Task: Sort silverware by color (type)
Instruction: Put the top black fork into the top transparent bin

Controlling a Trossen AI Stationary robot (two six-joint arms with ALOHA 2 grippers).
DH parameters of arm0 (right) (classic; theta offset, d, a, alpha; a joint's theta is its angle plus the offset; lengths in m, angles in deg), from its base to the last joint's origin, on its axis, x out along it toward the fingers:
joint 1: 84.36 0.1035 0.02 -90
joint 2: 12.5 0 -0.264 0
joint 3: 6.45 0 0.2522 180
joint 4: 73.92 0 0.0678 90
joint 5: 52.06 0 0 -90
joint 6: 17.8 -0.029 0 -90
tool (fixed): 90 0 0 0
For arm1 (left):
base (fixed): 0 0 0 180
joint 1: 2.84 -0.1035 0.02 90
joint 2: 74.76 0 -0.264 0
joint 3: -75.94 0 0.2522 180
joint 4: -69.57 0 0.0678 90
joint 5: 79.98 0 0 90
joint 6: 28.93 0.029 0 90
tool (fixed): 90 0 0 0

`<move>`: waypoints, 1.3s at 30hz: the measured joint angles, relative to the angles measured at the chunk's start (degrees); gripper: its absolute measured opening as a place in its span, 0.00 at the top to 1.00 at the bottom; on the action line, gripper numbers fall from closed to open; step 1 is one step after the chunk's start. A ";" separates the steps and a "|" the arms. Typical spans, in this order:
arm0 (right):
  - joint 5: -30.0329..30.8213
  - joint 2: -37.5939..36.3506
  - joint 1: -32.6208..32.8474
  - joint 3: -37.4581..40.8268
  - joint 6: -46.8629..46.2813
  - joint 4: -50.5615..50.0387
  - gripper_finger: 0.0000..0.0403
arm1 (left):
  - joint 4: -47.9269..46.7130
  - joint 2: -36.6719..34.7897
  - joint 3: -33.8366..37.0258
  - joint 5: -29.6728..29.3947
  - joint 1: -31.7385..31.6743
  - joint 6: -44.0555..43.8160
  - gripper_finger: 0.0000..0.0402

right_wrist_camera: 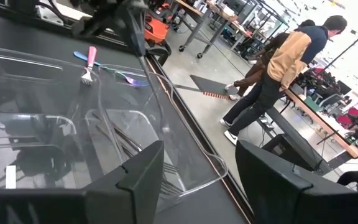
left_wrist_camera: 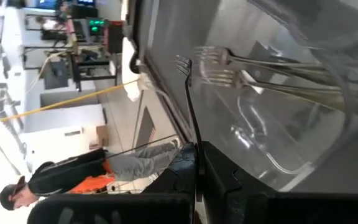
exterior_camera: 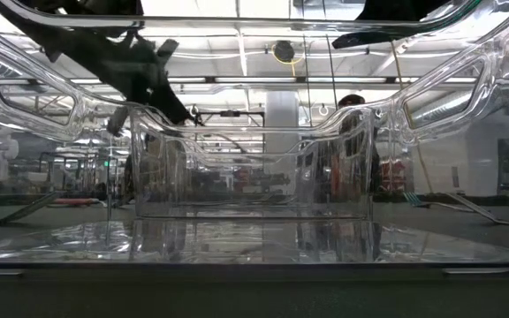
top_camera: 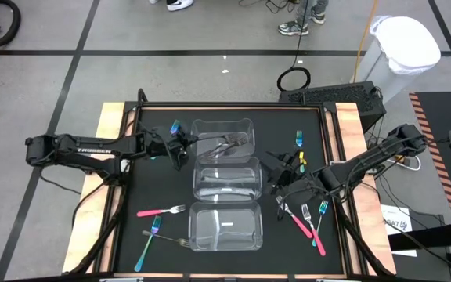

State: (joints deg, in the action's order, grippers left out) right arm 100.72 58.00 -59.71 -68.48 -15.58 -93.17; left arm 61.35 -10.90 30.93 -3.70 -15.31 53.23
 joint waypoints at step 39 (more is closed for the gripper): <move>0.09 0.02 -0.28 0.00 3.63 0.66 0.51 | 15.60 15.47 -0.02 1.73 -2.51 5.20 0.94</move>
State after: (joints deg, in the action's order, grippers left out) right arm 100.81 58.02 -60.00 -68.48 -11.95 -92.52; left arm 76.95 4.58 30.91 -1.97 -17.82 58.43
